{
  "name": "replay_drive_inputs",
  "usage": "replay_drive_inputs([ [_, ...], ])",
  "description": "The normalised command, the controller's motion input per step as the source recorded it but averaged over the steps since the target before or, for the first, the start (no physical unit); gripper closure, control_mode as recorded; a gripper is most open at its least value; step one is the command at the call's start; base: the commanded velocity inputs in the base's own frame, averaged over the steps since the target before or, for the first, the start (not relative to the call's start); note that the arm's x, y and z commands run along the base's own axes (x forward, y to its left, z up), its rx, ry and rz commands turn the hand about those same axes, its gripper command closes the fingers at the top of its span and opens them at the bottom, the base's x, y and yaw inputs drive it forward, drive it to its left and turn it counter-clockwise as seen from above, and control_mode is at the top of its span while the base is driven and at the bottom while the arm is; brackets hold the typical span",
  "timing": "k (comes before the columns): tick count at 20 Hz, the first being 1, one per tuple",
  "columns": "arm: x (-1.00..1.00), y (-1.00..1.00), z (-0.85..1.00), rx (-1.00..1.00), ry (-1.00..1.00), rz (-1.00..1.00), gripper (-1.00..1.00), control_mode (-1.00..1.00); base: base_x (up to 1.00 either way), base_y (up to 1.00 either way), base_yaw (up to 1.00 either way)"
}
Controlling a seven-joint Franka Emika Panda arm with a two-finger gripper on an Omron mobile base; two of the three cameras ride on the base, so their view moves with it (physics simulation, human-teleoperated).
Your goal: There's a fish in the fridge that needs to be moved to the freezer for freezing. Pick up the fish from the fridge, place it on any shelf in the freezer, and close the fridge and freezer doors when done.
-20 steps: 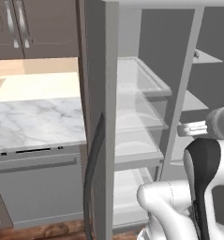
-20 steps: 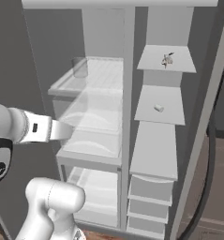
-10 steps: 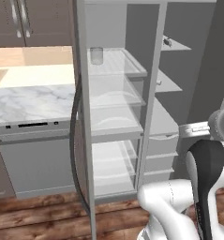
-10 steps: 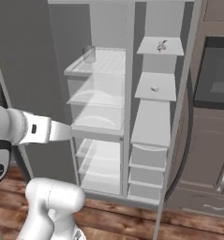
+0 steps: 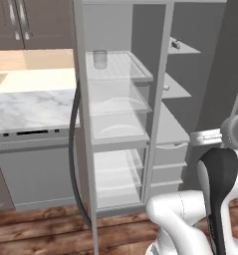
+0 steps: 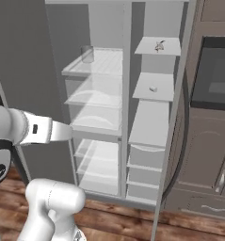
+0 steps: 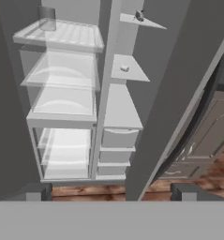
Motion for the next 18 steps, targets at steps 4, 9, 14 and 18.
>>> replay_drive_inputs([
  [4,0.0,0.0,0.0,0.0,0.0,0.0,-1.0,1.0,0.14,-0.25,0.06],
  [9,0.0,0.0,0.0,0.0,0.0,0.0,-1.0,1.0,0.33,-0.43,0.06],
  [14,0.0,0.0,0.0,0.0,0.0,0.0,-1.0,1.0,0.32,-0.43,0.07],
  [18,0.0,0.0,0.0,0.0,0.0,0.0,-1.0,1.0,0.16,0.3,0.0],
])
